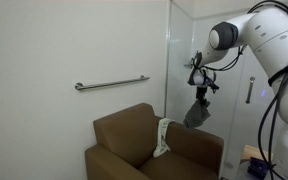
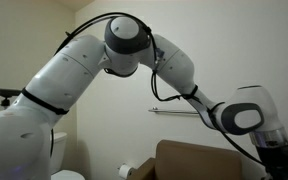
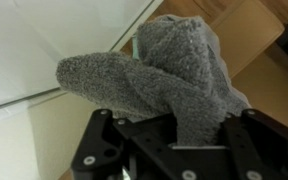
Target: Move the blue and grey towels to the right armrest of the sofa
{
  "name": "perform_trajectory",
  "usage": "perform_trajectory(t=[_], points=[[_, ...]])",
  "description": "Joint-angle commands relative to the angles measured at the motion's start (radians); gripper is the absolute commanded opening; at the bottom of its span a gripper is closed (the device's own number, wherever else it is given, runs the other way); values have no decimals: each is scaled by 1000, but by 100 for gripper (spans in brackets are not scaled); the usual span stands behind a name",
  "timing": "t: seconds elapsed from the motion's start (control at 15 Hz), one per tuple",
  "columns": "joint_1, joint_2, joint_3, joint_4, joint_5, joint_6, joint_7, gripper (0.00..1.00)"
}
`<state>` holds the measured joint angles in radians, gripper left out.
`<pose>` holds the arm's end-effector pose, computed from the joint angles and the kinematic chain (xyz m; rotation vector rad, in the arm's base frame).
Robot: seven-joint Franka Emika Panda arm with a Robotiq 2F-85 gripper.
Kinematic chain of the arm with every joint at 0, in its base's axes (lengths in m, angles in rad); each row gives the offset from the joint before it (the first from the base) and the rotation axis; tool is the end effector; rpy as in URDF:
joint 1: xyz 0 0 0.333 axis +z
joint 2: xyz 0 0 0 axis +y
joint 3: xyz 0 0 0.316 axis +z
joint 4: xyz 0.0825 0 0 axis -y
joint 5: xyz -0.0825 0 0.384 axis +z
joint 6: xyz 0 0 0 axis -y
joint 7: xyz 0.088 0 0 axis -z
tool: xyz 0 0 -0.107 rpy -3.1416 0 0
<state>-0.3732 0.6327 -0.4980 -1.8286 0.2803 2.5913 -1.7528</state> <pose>0.4482 -0.4945 0.2427 2.6854 1.0890 -0.0658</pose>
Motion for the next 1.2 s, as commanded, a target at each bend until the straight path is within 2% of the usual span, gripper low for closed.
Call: perform_trajectory(t=[0.0,0.27,0.4,0.67,0.93,1.13], points=[[-177,105,157,185,-130,-58,14,3],[-285,169,280,275,-218,-77,-68,3],[-315,173,339,271,-252,-67,-144,3],[-333,181,379,271,-299,-62,-229,3],[-354,208,416,322,-297,-123,-334,3],[-367,188,431,310,-293,-171,-435,3]])
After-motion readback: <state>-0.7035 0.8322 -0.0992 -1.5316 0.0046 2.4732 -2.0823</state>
